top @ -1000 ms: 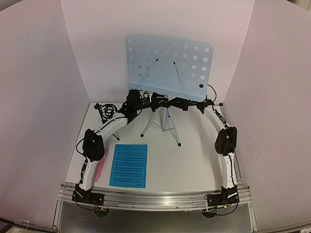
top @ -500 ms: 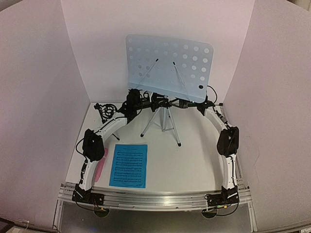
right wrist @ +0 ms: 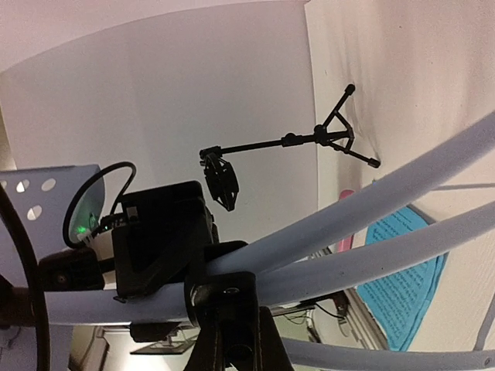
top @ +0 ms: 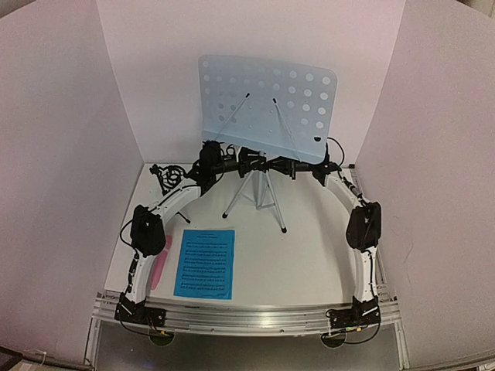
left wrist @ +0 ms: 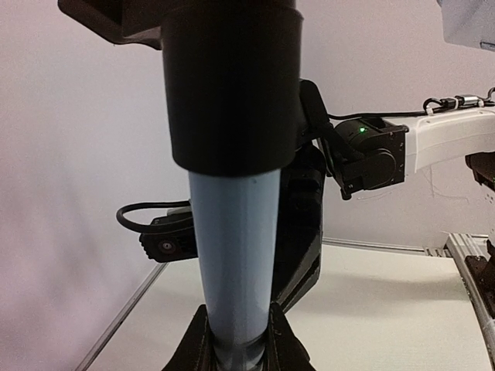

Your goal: Set up the instrument practice props

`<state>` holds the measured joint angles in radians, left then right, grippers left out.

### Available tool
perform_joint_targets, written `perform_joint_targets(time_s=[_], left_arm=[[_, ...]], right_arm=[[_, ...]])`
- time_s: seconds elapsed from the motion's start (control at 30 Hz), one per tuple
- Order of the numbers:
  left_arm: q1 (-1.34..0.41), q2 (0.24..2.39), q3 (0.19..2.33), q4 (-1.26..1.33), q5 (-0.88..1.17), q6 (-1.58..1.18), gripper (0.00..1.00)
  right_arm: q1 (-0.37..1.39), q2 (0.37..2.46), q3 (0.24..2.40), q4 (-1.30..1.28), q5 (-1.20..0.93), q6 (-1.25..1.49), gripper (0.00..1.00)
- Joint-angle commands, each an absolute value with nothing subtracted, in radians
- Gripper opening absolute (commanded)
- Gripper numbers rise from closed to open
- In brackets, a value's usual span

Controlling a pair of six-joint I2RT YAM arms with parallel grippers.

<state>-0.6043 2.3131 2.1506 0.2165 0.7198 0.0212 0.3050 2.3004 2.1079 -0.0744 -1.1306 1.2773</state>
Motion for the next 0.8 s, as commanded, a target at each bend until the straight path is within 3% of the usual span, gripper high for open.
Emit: perform_joint_targets(time_s=[0.0, 0.17, 0.43, 0.5, 0.77], left_arm=[[-0.601, 2.324, 2.145, 0.218, 0.724, 0.107, 0.00], [-0.593, 2.321, 2.135, 0.200, 0.771, 0.099, 0.00], [-0.585, 2.319, 2.119, 0.245, 0.775, 0.049, 0.00], [-0.583, 2.319, 2.120, 0.247, 0.772, 0.045, 0.00], [-0.584, 2.335, 2.148, 0.246, 0.761, 0.022, 0.00]], right_arm=[[0.433, 2.303, 2.024, -0.204, -1.128, 1.533, 0.00], [0.431, 2.299, 1.970, -0.060, -1.162, 1.709, 0.00], [0.387, 2.301, 2.102, -0.053, -1.168, 1.677, 0.47], [0.362, 2.274, 2.100, -0.053, -1.163, 1.640, 0.53], [0.270, 2.143, 2.014, -0.054, -1.082, 1.202, 0.58]])
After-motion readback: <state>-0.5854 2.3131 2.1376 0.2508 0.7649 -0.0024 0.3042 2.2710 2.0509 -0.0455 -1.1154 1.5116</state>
